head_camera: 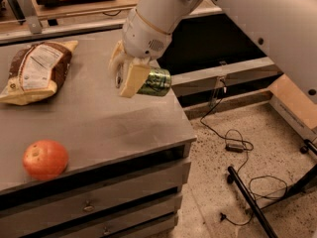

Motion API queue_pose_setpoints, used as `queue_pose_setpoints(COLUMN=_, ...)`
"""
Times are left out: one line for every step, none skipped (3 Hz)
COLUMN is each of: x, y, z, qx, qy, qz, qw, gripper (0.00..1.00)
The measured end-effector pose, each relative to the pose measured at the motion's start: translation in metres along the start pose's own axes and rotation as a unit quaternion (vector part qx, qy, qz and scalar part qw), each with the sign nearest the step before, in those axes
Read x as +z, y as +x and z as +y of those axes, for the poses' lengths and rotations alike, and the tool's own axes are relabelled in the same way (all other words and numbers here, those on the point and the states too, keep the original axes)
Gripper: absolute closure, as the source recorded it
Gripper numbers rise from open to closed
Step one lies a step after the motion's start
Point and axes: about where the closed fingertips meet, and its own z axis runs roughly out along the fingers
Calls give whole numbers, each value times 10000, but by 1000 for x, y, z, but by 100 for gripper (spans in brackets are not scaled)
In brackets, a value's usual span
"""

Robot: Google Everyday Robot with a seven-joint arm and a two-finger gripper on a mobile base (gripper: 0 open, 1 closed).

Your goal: Place green can upright

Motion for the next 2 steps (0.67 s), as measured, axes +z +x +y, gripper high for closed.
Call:
queue_pose_setpoints(x=-1, y=-10, z=-14, qx=-316, qy=275, qz=-992, qw=9942, gripper=100)
queue_pose_setpoints(x=-32, y=-30, z=-21, qx=-883, qy=741, qz=-2091, qw=9711, gripper=100)
